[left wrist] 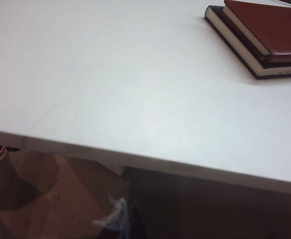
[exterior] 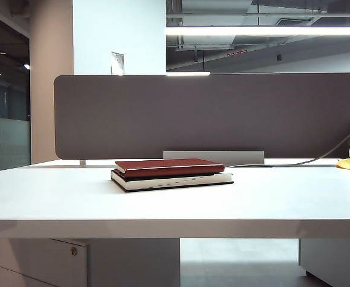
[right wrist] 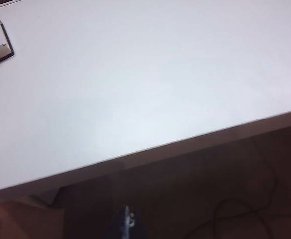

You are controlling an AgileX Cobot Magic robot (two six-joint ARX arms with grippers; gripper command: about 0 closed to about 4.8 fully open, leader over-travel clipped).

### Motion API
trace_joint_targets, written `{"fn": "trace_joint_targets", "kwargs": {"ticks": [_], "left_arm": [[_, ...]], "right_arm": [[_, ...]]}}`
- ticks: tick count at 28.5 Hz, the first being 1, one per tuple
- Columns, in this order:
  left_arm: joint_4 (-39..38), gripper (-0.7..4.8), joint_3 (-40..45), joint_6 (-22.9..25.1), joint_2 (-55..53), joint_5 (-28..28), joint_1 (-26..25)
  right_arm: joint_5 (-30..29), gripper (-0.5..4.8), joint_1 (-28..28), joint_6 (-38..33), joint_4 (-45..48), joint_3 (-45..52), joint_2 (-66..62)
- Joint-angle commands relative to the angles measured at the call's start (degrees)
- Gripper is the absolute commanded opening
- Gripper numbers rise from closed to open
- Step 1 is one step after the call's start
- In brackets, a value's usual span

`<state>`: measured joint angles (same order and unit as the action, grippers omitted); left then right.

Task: Pick up the red book and place it on top of the black book.

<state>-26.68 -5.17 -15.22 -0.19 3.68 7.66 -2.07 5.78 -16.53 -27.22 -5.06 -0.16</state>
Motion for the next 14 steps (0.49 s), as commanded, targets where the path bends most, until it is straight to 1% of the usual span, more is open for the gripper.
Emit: {"fn": "trace_joint_targets", "kwargs": {"ticks": [1, 4, 6, 8, 10, 14], "left_arm": [[0.2, -0.06, 0.1, -0.2, 0.0, 0.2, 0.0], [0.2, -0.06, 0.1, -0.2, 0.0, 0.2, 0.0], [0.2, -0.06, 0.1, -0.2, 0.0, 0.2, 0.0], [0.2, -0.05, 0.1, -0.2, 0.0, 0.2, 0.0], [0.2, -0.06, 0.1, -0.2, 0.0, 0.1, 0.0], [0.2, -0.06, 0.1, -0.2, 0.0, 0.2, 0.0]], "right_arm": [[0.4, -0.01, -0.9, -1.6, 7.3, 1.6, 0.0], [0.9, -0.01, -4.1, -0.3, 15.7, 3.5, 0.0], [1.1, -0.01, -5.9, 1.3, 18.9, 4.5, 0.0], [1.3, -0.01, -7.7, 3.8, 20.2, 4.8, 0.0], [2.8, -0.01, -8.7, 5.2, 20.5, 4.8, 0.0], [5.0, -0.01, -9.2, 7.5, 19.7, 4.8, 0.0]]}}
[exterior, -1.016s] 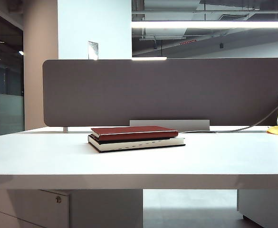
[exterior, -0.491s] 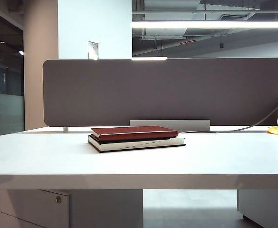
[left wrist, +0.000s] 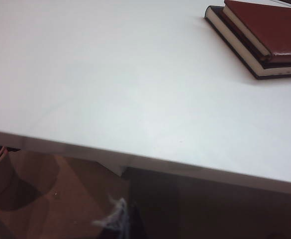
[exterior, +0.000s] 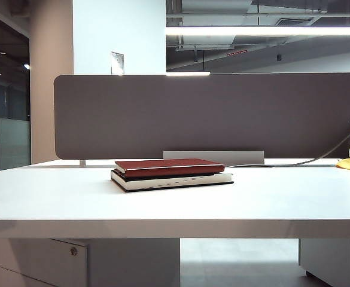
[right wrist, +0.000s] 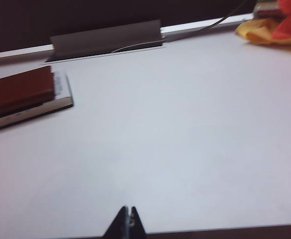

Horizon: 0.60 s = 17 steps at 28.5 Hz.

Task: Pick up the red book and place it on top of the black book.

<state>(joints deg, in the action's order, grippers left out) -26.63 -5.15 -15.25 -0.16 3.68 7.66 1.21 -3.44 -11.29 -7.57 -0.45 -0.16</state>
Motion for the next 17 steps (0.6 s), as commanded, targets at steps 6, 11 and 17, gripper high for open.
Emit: {"fn": "trace_joint_targets", "kwargs": {"ticks": [6, 11, 17], "left_arm": [[0.2, -0.06, 0.1, -0.1, 0.0, 0.2, 0.0], [0.2, -0.06, 0.1, -0.1, 0.0, 0.2, 0.0], [0.2, -0.06, 0.1, -0.1, 0.0, 0.2, 0.0]], "right_arm": [[1.9, -0.01, 0.1, 3.9, -0.9, 0.2, 0.0], [1.6, -0.01, 0.1, 3.8, -2.1, 0.2, 0.0], [1.7, -0.01, 0.1, 3.8, -2.1, 0.2, 0.0]]}}
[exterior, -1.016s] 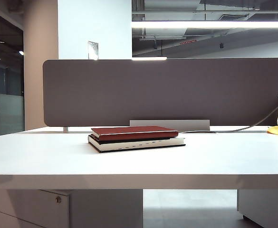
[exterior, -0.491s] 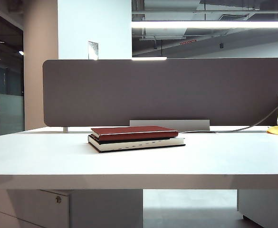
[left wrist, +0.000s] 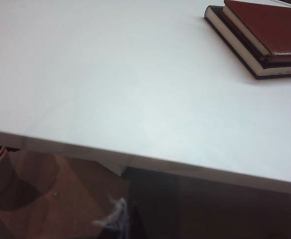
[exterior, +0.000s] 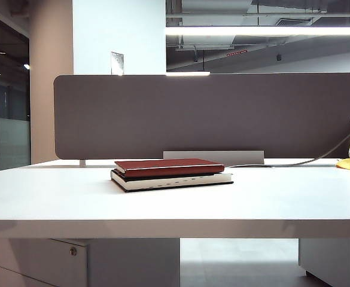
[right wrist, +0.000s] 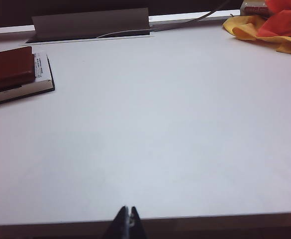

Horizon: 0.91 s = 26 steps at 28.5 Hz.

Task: Pick up the red book and place it on top of the black book.

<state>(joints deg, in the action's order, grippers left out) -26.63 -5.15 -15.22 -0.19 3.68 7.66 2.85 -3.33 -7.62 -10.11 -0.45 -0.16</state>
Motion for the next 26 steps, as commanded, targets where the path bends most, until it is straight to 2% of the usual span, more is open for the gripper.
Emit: {"fn": "trace_joint_targets", "kwargs": {"ticks": [1, 20, 22, 26], "left_arm": [[0.2, -0.06, 0.1, -0.2, 0.0, 0.2, 0.0], [0.5, -0.06, 0.1, 0.7, 0.0, 0.4, 0.0], [2.2, -0.06, 0.3, 0.9, 0.0, 0.4, -0.1], [11.9, -0.06, 2.2, 2.7, 0.0, -0.1, -0.5]], "right_arm": [[0.0, -0.01, 0.0, 0.2, 0.5, 0.2, 0.0], [0.0, -0.01, 0.0, 0.2, 0.5, 0.2, 0.0], [0.0, -0.01, 0.0, 0.2, 0.5, 0.2, 0.0], [0.0, -0.01, 0.0, 0.2, 0.5, 0.2, 0.0]]}}
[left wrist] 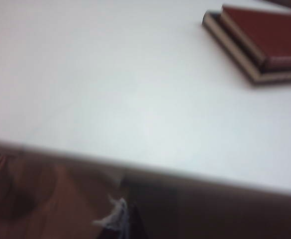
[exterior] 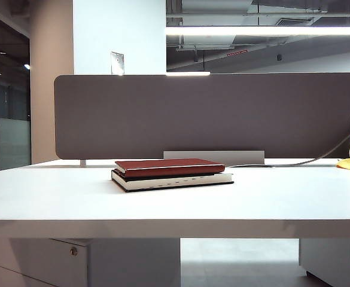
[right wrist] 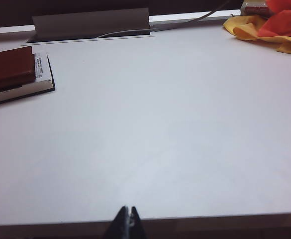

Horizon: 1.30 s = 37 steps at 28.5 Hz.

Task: Pick up the red book and place it on top of the black book.

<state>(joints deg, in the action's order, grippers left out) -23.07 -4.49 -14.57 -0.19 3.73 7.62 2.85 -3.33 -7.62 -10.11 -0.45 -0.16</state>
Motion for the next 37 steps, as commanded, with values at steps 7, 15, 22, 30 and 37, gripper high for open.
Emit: {"fn": "trace_joint_targets", "kwargs": {"ticks": [7, 15, 22, 30, 37], "left_arm": [[12.9, -0.05, 4.1, 3.3, 0.0, -9.1, -8.5], [13.4, -0.05, 4.1, 7.4, 0.0, -13.0, -11.8], [13.4, -0.06, 4.1, 8.3, 0.0, -13.0, -11.0], [13.3, -0.05, 4.1, 8.1, 0.0, -11.6, -10.3], [13.3, -0.06, 4.1, 8.2, 0.0, -11.5, -9.9]], "right_arm": [[0.0, -0.01, 0.0, 0.2, 0.5, 0.2, 0.0], [0.0, -0.01, 0.0, 0.2, 0.5, 0.2, 0.0], [0.0, -0.01, 0.0, 0.2, 0.5, 0.2, 0.0], [0.0, -0.01, 0.0, 0.2, 0.5, 0.2, 0.0], [0.0, -0.01, 0.0, 0.2, 0.5, 0.2, 0.0]]}}
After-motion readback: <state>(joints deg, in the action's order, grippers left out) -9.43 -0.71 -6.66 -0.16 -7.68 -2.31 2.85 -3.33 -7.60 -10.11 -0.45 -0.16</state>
